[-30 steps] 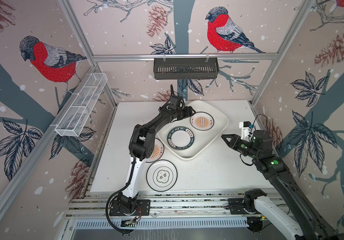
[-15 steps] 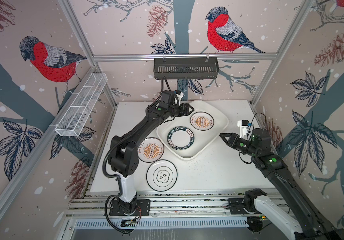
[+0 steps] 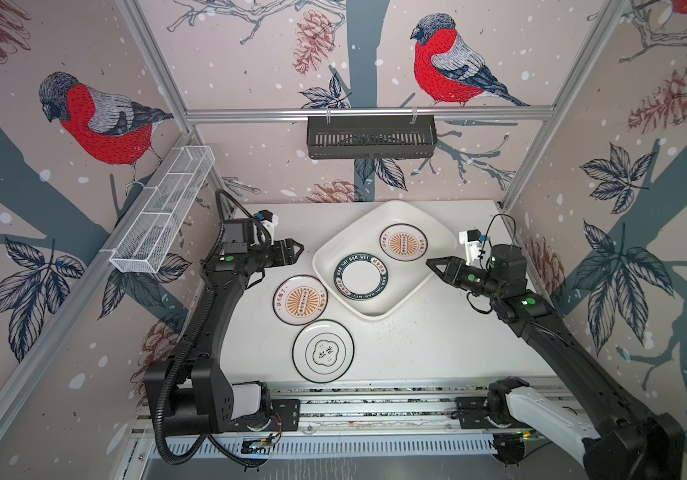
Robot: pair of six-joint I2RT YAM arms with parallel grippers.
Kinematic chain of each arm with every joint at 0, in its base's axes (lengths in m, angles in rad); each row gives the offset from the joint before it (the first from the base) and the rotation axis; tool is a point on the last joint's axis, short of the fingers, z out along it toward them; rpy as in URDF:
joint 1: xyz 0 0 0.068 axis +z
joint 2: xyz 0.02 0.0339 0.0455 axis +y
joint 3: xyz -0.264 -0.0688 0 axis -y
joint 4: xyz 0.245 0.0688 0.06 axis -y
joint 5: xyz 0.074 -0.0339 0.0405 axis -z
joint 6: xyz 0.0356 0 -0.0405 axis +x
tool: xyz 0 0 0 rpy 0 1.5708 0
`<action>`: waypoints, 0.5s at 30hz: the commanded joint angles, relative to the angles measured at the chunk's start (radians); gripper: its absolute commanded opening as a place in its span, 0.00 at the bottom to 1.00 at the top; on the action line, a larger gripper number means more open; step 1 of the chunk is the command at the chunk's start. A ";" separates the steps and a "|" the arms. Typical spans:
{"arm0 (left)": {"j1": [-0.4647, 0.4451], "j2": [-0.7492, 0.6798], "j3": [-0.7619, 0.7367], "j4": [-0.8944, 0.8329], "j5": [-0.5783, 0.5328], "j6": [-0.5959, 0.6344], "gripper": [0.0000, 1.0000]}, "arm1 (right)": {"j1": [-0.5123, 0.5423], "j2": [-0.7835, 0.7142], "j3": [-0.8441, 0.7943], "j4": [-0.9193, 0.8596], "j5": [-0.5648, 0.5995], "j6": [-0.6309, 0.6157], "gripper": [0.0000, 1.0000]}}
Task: Place the plates into the plastic bin on the countertop
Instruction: 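Move the left gripper to the sunburst plate lying on the table beside the bin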
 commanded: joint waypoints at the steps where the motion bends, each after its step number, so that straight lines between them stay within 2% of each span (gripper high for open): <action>1: 0.056 -0.018 -0.033 -0.103 0.064 0.185 0.85 | 0.010 0.015 0.005 0.072 -0.016 -0.014 0.30; 2: 0.060 -0.016 -0.032 -0.132 0.001 0.198 0.87 | 0.014 0.019 0.002 0.081 -0.016 -0.010 0.30; 3: 0.075 -0.012 -0.039 -0.146 0.001 0.240 0.88 | 0.020 0.022 0.000 0.089 -0.015 -0.006 0.30; 8: 0.178 0.040 -0.065 -0.210 0.089 0.361 0.88 | 0.030 0.044 -0.001 0.096 -0.013 -0.007 0.30; 11: 0.197 0.092 -0.099 -0.245 0.079 0.462 0.85 | 0.032 0.058 0.007 0.099 -0.014 -0.007 0.30; 15: 0.236 0.181 -0.081 -0.272 0.088 0.549 0.87 | 0.040 0.076 0.012 0.115 -0.011 0.002 0.30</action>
